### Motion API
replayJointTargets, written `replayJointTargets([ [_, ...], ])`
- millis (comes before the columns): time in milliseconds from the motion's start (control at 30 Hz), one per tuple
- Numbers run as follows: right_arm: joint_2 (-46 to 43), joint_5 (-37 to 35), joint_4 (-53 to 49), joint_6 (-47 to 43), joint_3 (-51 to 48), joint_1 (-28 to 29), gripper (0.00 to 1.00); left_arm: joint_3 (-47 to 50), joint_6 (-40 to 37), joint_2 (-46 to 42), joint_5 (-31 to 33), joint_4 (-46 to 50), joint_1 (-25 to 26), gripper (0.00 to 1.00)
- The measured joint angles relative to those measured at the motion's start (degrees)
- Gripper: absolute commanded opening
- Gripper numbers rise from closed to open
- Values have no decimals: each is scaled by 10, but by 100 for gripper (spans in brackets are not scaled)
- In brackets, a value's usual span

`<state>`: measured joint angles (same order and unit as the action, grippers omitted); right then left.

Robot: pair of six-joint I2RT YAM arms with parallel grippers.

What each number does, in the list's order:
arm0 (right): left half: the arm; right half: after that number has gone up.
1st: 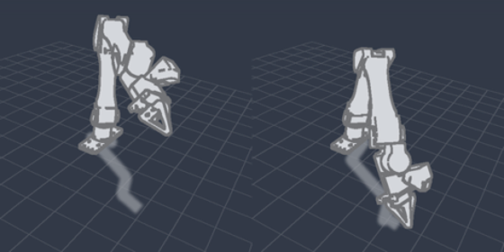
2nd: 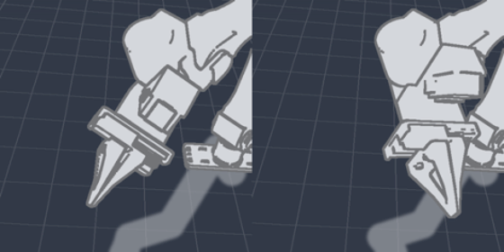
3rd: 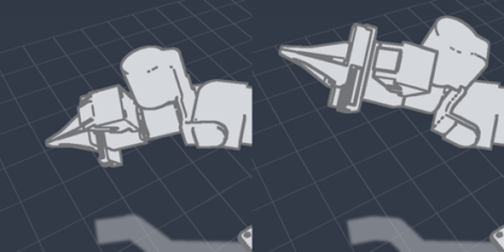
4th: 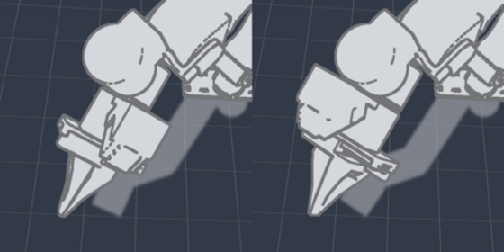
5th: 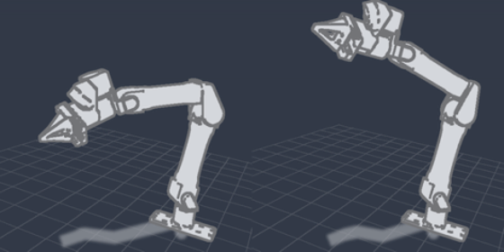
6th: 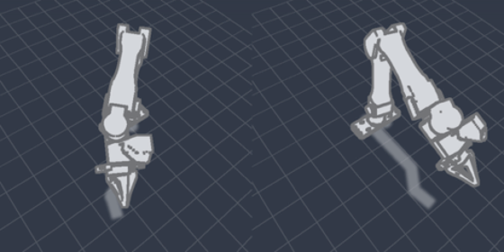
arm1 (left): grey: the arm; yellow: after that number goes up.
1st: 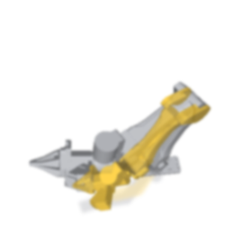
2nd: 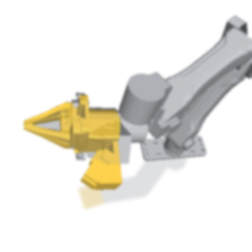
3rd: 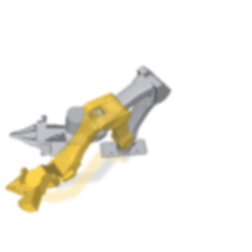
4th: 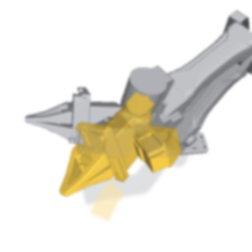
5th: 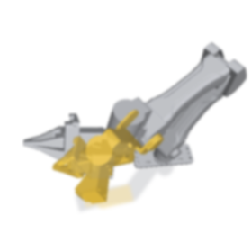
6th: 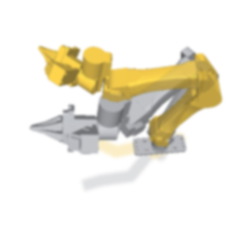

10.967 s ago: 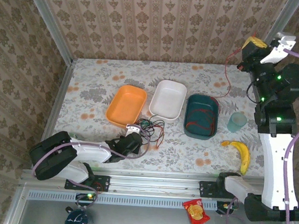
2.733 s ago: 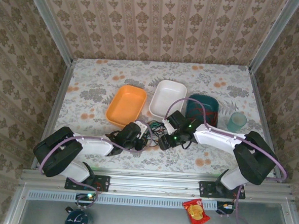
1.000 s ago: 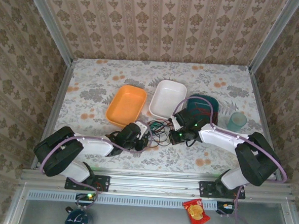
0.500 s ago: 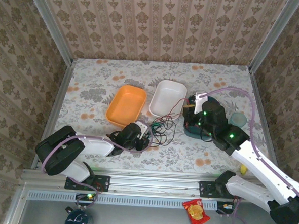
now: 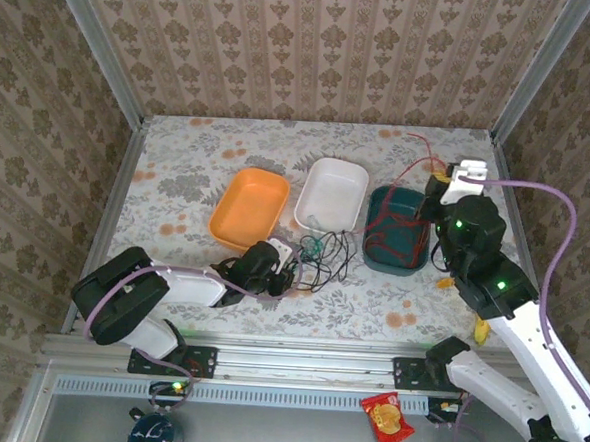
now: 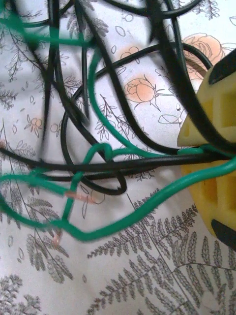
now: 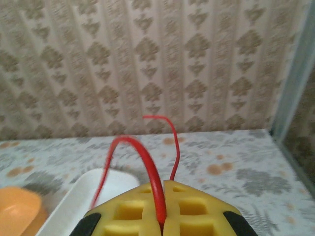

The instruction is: Untangle the cables

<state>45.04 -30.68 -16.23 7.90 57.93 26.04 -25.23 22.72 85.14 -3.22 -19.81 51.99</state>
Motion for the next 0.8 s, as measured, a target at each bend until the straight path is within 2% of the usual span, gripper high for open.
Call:
replayJointTargets([
  [200, -17, -32, 20, -19, 8, -42, 0, 0, 3, 3, 6, -3, 1, 0],
  [400, -13, -30, 24, -32, 40, -79, 0, 0, 9, 4, 15, -6, 6, 0],
  [633, 30, 8, 10, -10, 32, -106, 0, -3, 9, 8, 33, -7, 19, 0],
  [800, 92, 64, 6, 26, -26, -108, 0, -10, 7, 11, 37, 0, 21, 0],
])
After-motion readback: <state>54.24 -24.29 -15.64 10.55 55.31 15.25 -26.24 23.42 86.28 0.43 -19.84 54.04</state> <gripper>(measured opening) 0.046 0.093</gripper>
